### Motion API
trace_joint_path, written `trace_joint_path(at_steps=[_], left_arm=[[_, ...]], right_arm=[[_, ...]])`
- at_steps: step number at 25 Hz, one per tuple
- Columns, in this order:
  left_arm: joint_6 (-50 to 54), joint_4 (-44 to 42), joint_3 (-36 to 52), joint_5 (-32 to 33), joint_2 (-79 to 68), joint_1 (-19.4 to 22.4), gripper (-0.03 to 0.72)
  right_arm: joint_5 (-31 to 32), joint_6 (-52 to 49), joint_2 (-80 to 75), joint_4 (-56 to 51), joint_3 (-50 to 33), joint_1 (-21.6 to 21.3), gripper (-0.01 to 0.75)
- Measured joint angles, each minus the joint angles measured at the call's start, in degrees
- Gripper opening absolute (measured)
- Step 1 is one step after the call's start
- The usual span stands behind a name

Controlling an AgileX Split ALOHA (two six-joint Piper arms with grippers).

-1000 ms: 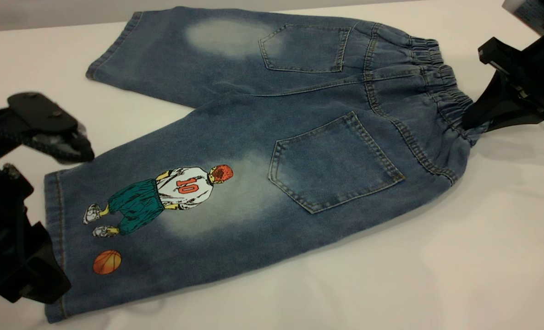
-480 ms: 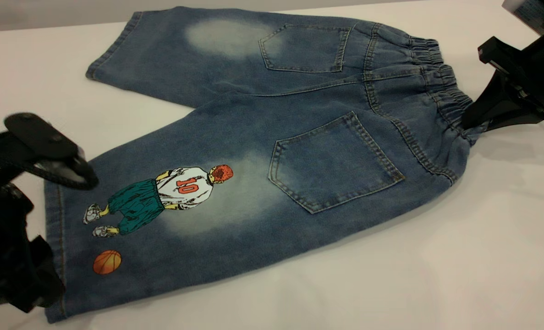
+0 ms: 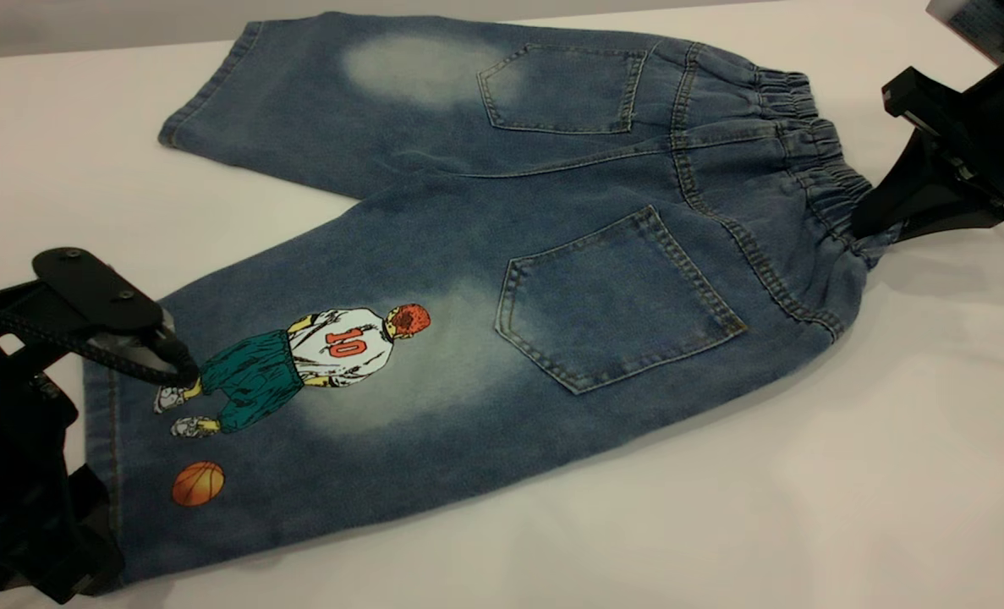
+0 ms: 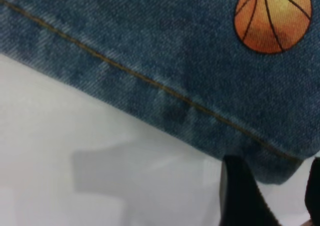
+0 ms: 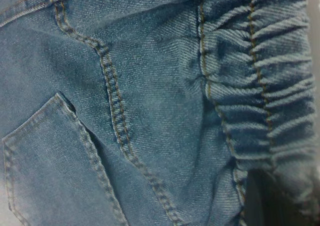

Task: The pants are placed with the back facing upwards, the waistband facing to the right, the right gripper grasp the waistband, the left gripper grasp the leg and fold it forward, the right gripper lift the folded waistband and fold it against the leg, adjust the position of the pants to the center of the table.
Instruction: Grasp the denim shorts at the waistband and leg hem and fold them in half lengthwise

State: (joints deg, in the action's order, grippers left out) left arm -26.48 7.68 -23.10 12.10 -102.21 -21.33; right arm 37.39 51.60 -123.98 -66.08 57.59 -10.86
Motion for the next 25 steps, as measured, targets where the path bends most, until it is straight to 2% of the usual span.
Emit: trace_joint_path(at_steps=[14,25], left_arm=[[-1.8,-0.1,-0.1,-2.1,-0.9,0.0,0.314],[-3.2,-0.1,-4.4,1.7,-2.9,0.0,0.314]], right_arm=[[0.2,0.1,0.0,0.0,0.0,0.0,0.034],[0.2,0.1,0.0,0.0,0.0,0.0,0.036]])
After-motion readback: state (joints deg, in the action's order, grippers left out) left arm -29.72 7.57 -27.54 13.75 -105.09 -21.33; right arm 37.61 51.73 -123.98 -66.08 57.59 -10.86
